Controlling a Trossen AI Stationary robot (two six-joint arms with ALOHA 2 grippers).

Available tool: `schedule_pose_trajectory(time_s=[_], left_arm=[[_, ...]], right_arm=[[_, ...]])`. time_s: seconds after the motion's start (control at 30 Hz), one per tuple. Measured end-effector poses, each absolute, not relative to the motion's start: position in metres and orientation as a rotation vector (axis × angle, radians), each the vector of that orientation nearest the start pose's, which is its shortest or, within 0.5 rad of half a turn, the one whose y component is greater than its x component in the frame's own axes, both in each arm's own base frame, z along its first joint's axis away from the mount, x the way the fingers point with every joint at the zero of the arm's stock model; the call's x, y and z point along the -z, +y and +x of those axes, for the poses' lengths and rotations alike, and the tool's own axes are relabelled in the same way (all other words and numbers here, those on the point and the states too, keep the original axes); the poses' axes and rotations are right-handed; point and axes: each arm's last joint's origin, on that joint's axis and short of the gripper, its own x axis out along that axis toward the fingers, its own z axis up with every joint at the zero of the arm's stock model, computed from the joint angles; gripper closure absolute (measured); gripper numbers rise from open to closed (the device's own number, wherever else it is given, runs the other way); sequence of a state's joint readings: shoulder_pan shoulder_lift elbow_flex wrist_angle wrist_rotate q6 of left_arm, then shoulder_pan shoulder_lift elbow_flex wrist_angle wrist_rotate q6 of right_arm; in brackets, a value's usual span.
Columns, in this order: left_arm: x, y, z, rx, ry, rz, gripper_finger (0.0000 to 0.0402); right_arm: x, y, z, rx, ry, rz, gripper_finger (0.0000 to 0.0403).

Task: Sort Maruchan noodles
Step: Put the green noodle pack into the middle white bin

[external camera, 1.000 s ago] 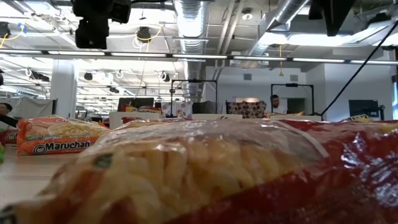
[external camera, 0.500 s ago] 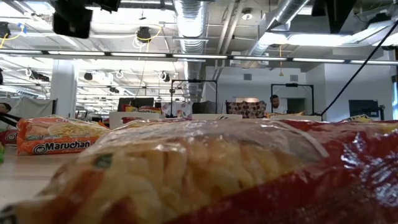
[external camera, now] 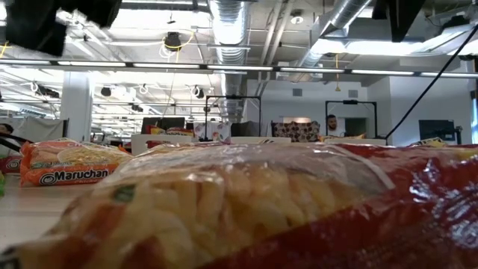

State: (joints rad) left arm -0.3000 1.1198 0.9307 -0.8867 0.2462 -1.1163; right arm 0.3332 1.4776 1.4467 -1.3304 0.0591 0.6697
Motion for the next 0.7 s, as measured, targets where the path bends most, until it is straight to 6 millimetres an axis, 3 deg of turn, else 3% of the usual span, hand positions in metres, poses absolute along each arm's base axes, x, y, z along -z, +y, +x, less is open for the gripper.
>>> schedule_pose_trajectory(time_s=[0.2, 0.7], left_arm=[[-0.239, -0.078, 0.182, -0.237, 1.307, -0.995, 0.0270], [-0.203, -0.101, 0.170, -0.218, 1.322, -1.069, 0.0270]], right_arm=[[-0.324, 0.084, 0.248, 0.223, 1.341, 0.298, 0.0239], [-0.324, 0.084, 0.248, 0.220, 1.340, 0.289, 0.0239]])
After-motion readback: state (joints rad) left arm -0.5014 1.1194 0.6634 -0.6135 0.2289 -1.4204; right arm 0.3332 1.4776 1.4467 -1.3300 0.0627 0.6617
